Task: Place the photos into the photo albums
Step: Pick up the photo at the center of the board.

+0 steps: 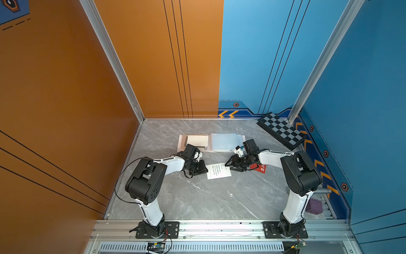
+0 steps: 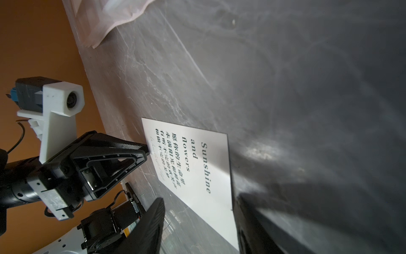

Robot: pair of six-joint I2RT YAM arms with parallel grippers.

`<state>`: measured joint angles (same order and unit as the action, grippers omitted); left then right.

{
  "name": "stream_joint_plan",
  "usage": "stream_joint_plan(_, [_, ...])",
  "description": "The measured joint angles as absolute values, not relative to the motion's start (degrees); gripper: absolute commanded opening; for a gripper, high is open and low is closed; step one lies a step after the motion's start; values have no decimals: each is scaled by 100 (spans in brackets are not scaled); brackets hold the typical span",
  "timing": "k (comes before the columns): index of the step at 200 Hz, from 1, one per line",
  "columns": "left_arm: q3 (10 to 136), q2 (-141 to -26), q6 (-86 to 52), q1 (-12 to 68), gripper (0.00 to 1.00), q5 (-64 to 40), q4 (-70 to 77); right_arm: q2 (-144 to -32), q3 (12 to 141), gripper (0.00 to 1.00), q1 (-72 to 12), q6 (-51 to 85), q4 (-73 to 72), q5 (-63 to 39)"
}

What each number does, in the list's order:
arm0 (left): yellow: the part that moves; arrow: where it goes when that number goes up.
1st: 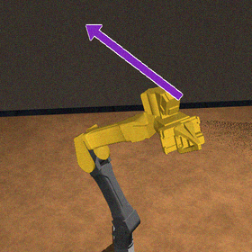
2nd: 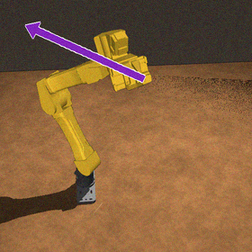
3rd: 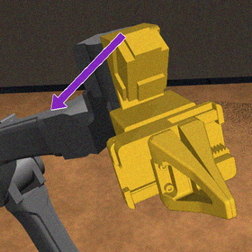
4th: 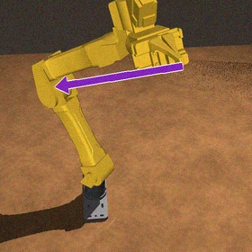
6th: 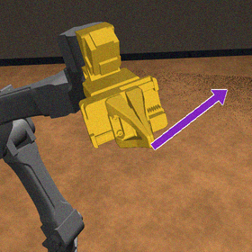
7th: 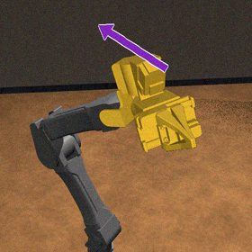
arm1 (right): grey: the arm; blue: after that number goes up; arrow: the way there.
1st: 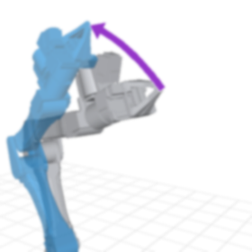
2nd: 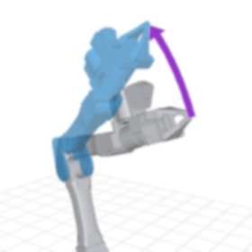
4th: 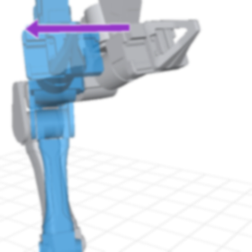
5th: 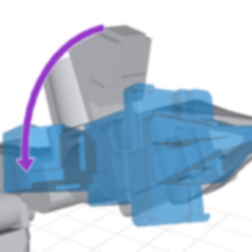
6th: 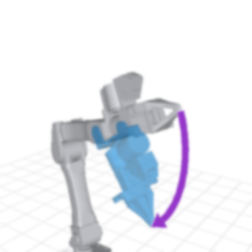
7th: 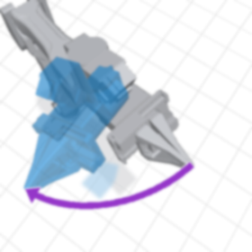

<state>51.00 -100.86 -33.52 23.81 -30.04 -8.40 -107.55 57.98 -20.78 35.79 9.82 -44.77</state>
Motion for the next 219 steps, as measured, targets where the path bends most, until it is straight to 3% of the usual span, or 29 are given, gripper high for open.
stream_joint_plan(219, [5216, -10248, -3398, 2379, 18, -3114, -718, -10551, 5811, 50, -1986, 3642, 1004, -4781])
